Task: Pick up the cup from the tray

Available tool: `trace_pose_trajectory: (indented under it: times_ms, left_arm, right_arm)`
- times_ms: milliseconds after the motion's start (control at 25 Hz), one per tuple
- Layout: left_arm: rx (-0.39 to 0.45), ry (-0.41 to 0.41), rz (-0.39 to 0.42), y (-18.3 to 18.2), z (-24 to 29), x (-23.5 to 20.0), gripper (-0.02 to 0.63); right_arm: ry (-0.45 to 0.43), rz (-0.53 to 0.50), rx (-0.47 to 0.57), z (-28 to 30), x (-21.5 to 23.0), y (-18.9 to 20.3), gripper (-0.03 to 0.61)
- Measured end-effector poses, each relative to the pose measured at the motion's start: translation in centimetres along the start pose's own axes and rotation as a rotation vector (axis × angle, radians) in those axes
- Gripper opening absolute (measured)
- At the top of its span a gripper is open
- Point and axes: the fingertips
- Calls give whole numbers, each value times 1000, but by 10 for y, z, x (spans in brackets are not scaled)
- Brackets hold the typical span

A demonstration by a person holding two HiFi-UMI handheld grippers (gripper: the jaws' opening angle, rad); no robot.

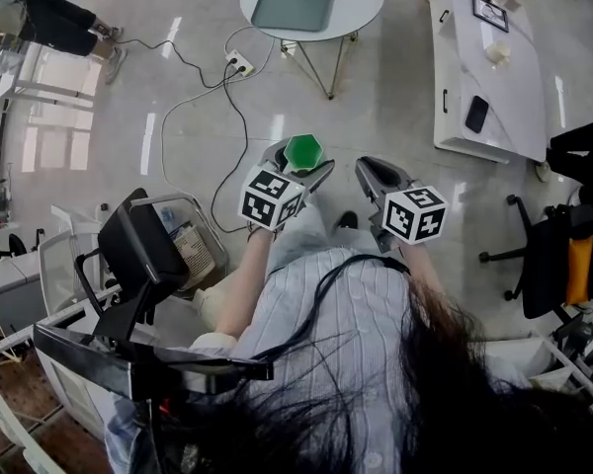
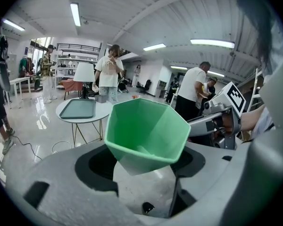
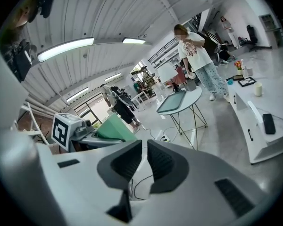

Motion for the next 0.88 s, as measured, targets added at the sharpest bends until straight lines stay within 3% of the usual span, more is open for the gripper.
trace_pose_trajectory:
  times_ms: [880]
  left_arm:
    - [23, -30, -30, 17, -27, 15, 331]
  right_arm:
    - [-74, -80, -1, -12, -31, 15, 52]
Point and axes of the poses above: the fingertips, and each gripper's own axes: z forward along the fingers, x to its right, y out of its underside
